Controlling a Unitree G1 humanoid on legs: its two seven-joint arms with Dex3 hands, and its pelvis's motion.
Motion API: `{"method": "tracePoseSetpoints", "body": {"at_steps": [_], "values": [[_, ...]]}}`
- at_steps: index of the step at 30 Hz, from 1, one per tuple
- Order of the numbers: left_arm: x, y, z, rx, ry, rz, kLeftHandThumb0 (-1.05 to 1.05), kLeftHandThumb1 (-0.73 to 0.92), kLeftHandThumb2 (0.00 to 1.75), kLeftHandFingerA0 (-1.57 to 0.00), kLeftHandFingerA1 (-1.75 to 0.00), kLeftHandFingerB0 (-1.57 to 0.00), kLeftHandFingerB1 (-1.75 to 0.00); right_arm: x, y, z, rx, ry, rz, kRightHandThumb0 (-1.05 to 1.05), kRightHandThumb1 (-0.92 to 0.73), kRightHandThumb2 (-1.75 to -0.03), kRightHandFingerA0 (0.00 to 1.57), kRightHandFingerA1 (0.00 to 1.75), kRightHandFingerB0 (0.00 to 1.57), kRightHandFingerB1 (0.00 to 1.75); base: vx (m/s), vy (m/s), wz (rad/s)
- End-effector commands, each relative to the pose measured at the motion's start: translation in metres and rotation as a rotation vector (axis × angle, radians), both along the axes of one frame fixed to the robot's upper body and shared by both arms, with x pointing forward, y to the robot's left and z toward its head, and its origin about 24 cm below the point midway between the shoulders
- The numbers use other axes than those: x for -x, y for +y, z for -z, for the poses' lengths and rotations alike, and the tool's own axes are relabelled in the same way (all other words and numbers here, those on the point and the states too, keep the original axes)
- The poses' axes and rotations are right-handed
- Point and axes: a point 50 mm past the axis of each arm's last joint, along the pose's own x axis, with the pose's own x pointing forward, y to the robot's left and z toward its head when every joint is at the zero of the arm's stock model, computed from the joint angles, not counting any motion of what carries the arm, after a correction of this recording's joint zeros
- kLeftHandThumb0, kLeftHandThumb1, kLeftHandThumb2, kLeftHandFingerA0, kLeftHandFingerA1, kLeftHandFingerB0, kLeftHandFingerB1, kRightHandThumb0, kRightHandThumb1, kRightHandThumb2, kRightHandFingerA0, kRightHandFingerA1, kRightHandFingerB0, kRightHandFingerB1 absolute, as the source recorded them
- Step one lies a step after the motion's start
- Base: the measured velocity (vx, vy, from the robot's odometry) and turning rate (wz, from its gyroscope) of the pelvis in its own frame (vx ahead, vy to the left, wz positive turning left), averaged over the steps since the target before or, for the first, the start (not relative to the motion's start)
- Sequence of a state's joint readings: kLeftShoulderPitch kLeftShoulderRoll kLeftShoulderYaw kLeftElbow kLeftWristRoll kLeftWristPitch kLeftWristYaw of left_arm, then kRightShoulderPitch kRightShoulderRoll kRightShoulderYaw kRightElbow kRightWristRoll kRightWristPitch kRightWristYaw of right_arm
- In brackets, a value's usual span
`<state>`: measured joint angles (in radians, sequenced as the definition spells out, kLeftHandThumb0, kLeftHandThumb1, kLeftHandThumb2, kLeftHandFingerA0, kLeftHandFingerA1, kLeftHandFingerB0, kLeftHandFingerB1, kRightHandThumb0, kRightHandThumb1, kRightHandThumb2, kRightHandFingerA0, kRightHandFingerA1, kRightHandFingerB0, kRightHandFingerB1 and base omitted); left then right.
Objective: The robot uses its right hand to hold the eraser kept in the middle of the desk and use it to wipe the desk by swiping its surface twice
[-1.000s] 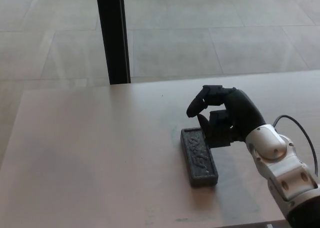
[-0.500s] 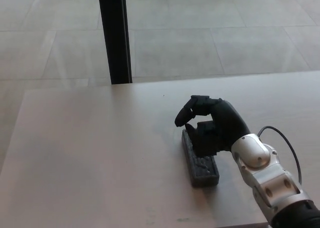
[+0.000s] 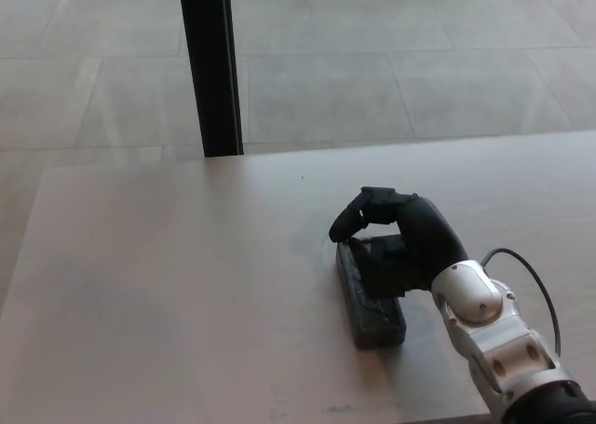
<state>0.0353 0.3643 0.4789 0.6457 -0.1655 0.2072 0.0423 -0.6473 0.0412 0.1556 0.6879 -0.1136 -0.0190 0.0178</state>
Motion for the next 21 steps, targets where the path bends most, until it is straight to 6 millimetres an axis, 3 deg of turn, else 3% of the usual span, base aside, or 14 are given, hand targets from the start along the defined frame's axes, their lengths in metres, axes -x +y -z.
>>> {"method": "tracePoseSetpoints", "body": {"at_steps": [1,5,6,7,10,12,21], "values": [[-0.004,0.006,-0.005,-0.017,0.008,-0.016,-0.4,0.86,0.68,-0.51,-0.89,-0.37,-0.65,0.005,0.0,0.007,-0.049,0.025,0.03,-0.23,-0.53,-1.1,0.95,1.75,0.72,1.71,0.0,0.0,0.0],[-0.007,0.006,-0.007,-0.019,0.007,-0.034,-0.4,0.87,0.67,-0.5,-0.92,-0.37,-0.66,0.007,0.003,0.008,-0.067,0.032,0.027,-0.23,-0.52,-1.17,0.95,1.75,0.79,1.65,0.0,0.0,0.0],[-0.01,0.006,-0.009,-0.018,-0.001,-0.022,-0.39,0.88,0.68,-0.48,-0.86,-0.34,-0.62,0.005,0.001,0.006,-0.061,0.026,0.034,-0.21,-0.48,-1.22,0.95,1.75,0.8,1.61,0.0,0.0,0.0],[-0.008,0.007,-0.009,-0.011,-0.007,-0.01,-0.4,0.9,0.67,-0.47,-0.87,-0.32,-0.61,0.005,-0.001,0.007,-0.047,0.027,0.046,-0.24,-0.53,-1.14,0.96,1.75,0.8,1.59,0.0,0.0,0.0],[-0.009,0.008,-0.011,-0.012,-0.007,-0.005,-0.4,0.9,0.66,-0.46,-0.82,-0.32,-0.59,0.003,-0.009,0.007,-0.04,0.019,0.064,-0.23,-0.5,-1.22,0.95,1.75,0.78,1.67,0.0,0.0,0.0],[-0.009,0.008,-0.011,-0.013,-0.006,-0.002,-0.4,0.89,0.67,-0.47,-0.85,-0.33,-0.61,0.006,-0.013,0.012,-0.05,0.053,0.075,-0.24,-0.55,-1.05,0.94,1.75,0.7,1.7,0.0,0.0,0.0],[-0.023,0.009,-0.018,-0.019,-0.037,0.0,-0.4,0.88,0.68,-0.46,-0.85,-0.34,-0.62,0.0,-0.017,0.012,-0.056,0.071,0.1,-0.24,-0.53,-1.06,0.96,1.75,0.7,1.71,0.0,0.0,0.0]]}}
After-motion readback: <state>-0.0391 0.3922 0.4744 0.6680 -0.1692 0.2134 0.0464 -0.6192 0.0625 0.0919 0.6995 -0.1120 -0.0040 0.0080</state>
